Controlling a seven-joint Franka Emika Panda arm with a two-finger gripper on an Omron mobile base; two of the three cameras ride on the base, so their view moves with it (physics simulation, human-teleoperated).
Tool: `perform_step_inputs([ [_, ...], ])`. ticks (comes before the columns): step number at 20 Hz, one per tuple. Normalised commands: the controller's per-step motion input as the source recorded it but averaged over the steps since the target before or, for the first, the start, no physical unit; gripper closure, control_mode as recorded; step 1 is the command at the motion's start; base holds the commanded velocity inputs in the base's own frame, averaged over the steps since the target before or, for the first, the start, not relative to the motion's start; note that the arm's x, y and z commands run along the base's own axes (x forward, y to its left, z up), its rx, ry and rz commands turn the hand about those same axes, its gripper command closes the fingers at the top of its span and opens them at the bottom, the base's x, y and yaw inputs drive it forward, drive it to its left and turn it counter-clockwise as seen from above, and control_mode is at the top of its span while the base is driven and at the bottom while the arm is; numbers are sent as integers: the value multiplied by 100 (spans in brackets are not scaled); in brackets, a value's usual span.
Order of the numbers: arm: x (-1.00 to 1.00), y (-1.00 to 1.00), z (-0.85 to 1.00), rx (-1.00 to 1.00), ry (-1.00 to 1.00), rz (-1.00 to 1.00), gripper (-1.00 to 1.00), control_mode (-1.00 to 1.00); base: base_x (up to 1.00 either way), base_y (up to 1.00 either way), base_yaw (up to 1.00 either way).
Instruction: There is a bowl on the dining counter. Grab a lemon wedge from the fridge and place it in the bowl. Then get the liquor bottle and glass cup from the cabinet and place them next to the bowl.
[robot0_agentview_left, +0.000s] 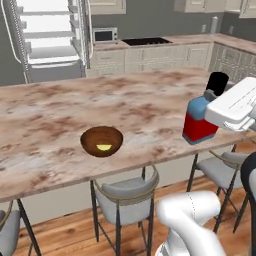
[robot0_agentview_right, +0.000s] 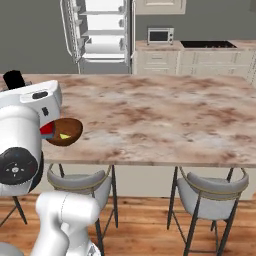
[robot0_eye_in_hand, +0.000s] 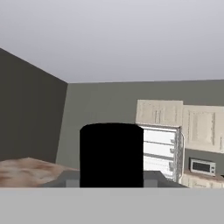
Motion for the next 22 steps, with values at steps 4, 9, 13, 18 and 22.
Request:
perform_step_inputs([
  [4,0,0,0,0,0,0,100,100,40,24,29],
  [9,0,0,0,0,0,0,100,100,54,23,35],
  [13,0,0,0,0,0,0,100,100,69,20,33],
  [18,32,1,-5,0,0,1,100,-100,48,8,13],
  [22,78,0,-12,0,0,0,100,-100,0,0,0],
])
